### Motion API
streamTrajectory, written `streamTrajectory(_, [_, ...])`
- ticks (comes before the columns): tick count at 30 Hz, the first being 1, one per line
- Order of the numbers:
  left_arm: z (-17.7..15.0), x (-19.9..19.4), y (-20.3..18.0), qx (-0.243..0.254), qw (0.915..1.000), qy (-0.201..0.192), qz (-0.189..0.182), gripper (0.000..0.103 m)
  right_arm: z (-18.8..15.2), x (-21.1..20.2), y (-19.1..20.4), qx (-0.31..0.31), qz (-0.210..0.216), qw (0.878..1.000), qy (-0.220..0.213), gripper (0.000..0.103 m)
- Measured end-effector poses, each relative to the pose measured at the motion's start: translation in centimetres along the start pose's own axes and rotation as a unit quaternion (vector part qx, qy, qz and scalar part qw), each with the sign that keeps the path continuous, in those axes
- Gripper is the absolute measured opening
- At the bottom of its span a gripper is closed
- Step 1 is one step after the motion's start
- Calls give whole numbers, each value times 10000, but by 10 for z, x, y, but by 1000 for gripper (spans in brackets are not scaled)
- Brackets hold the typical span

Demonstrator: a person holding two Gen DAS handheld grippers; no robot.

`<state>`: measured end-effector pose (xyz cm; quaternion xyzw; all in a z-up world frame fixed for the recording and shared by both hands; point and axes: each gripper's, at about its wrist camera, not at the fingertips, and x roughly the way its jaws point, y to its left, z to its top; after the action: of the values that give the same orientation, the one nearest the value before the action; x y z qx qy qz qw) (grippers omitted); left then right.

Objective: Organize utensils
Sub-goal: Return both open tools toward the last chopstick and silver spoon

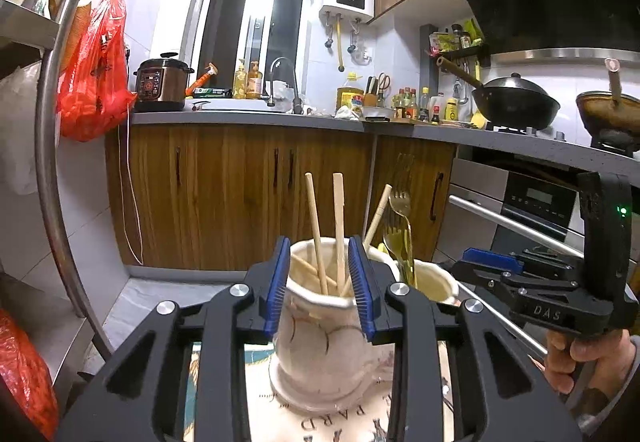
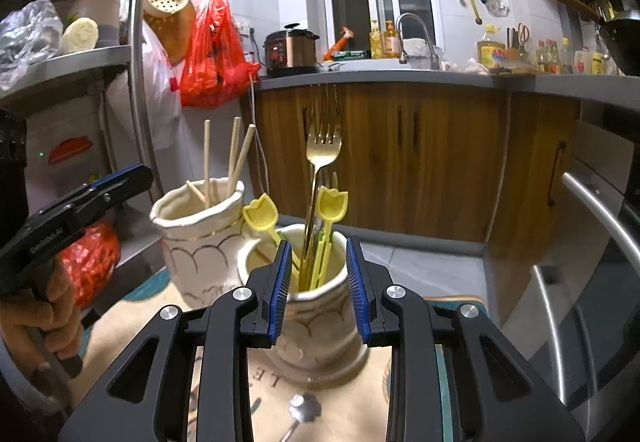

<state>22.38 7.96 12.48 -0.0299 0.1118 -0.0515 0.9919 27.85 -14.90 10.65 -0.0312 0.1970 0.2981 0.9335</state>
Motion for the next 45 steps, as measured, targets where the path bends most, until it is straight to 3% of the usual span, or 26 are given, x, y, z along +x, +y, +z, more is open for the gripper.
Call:
streamTrajectory(7, [-27, -18, -3, 138, 9984, 542, -60, 31, -14, -10, -3, 5, 13, 9996, 269, 30])
streamTrajectory(14, [-55, -9, -11, 156, 9915, 1277, -196, 46, -40, -8, -12, 191, 62, 9962, 846, 30])
streamTrajectory(18, [-70, 1, -24, 416, 9837, 1723, -285, 51, -57, -1, -11, 143, 84, 9917, 1278, 30])
streamTrajectory(23, [-89, 13, -43, 699, 9709, 2263, -360, 61, -74, 2, -7, 62, 84, 9862, 1655, 39])
streamTrajectory(34, [-118, 29, -82, 1246, 9416, 3065, -626, 64, -86, -3, -3, -100, 126, 9810, 1935, 48])
streamTrajectory(37, [-124, 33, -87, 1323, 9353, 3226, -607, 60, -86, -4, -6, -95, 122, 9808, 1944, 49])
streamTrajectory(39, [-123, 37, -88, 1202, 9349, 3276, -651, 52, -87, -3, -6, -107, 141, 9800, 1981, 49])
streamTrajectory(41, [-122, 39, -87, 1115, 9346, 3301, -718, 27, -87, -1, -6, -110, 173, 9787, 2042, 51])
streamTrajectory(43, [-123, 41, -85, 1138, 9350, 3299, -634, 13, -88, 0, -6, -103, 218, 9777, 2087, 55])
streamTrajectory(45, [-122, 40, -79, 1054, 9349, 3324, -666, 9, -90, 1, -3, -94, 287, 9760, 2155, 55])
